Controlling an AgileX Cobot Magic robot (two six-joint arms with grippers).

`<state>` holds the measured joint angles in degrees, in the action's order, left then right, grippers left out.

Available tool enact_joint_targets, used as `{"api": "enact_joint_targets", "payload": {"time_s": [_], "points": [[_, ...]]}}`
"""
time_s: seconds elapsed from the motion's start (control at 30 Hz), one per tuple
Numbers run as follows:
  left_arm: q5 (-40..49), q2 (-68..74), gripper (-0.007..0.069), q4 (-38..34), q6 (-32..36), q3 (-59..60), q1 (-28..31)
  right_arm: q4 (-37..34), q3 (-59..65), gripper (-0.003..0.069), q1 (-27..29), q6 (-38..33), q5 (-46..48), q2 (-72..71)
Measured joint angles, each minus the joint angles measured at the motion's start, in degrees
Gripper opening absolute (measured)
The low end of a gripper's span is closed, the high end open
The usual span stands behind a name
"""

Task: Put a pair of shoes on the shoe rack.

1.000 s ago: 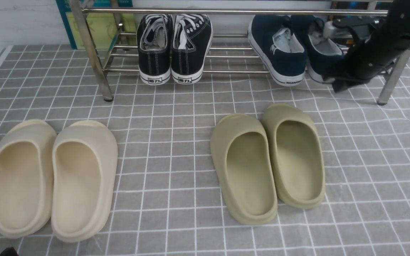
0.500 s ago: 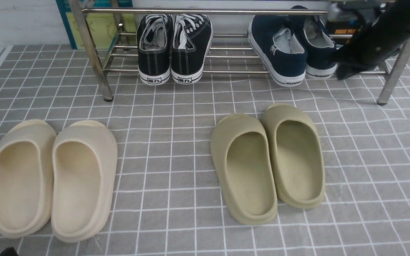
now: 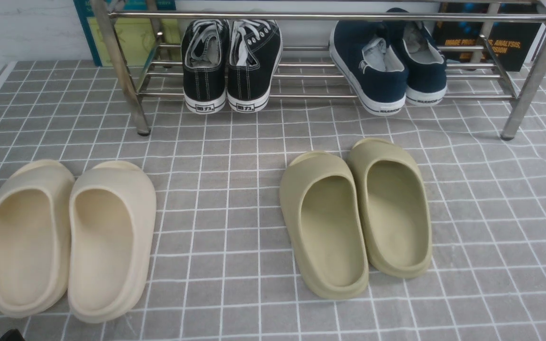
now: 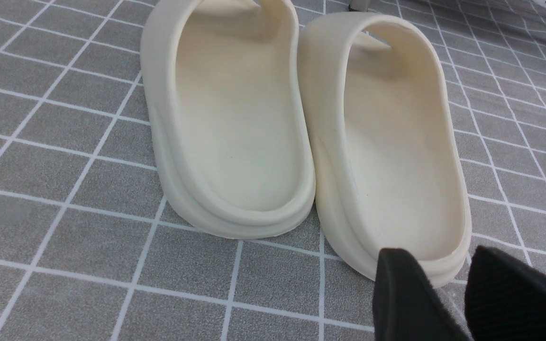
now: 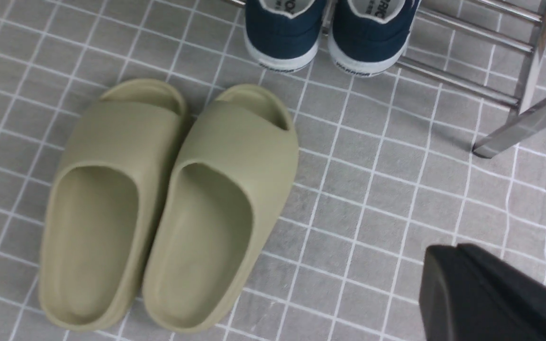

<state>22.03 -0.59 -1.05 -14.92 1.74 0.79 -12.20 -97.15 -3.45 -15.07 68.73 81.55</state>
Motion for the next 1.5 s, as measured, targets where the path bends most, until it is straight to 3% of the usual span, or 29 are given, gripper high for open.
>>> {"api": "enact_joint_targets", "payload": {"time_s": [0.27,0.33,0.67,1.3,1.5], "points": [[0.0,0.0,0.0218,0.0,0.0,0.0,0.0,-2.44,26.3,0.0014,0.0,0.0,-16.69,-23.53],[0.0,0.0,0.0218,0.0,0.0,0.0,0.0,-2.49,34.91,0.0014,0.0,0.0,-24.55,-32.08],[0.0,0.0,0.0218,0.0,0.0,0.0,0.0,-2.72,55.41,0.0022,0.0,0.0,-50.09,-49.04],[0.0,0.0,0.0218,0.0,0.0,0.0,0.0,-2.72,62.86,0.0037,0.0,0.0,-49.19,-51.12],[0.0,0.0,0.0218,0.0,0.0,0.0,0.0,-2.72,70.9,0.0006,0.63,0.0,-51.01,-60.25]]}}
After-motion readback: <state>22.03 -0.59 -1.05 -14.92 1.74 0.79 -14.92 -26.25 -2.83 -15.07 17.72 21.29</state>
